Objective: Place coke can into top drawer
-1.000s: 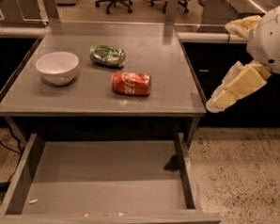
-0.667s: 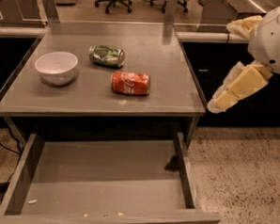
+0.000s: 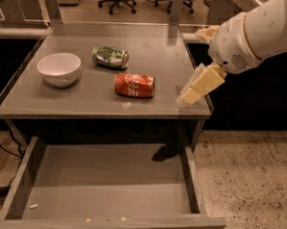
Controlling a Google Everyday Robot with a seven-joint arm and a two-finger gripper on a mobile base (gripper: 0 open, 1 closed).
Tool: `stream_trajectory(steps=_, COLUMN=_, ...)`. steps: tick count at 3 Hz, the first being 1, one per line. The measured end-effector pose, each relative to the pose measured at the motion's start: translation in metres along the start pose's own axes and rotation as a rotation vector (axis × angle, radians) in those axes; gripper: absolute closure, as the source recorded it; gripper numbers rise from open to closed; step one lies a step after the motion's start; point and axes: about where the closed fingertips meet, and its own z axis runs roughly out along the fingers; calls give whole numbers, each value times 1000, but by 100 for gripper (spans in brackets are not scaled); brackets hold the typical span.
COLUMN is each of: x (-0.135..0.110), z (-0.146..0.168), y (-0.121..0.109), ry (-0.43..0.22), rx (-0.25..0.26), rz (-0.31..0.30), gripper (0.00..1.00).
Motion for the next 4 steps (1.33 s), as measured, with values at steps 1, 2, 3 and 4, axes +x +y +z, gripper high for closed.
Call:
stream_trajectory(steps=1, x=-2, z=47, y=-6, ry=-31, rx=-34, rz=30, gripper=0)
stream_trajectory(steps=2, x=-3, z=87, y=-10, ry=-49, rx=-53, rz=62, gripper=0)
stream_trajectory(steps=3, x=-1, z=117, y=-17, ry=-53, rx=-57, rz=80, gripper=0)
stream_trajectory(steps=4, x=-1, z=146, y=-24, ry=-44, rx=-70, rz=82, gripper=0)
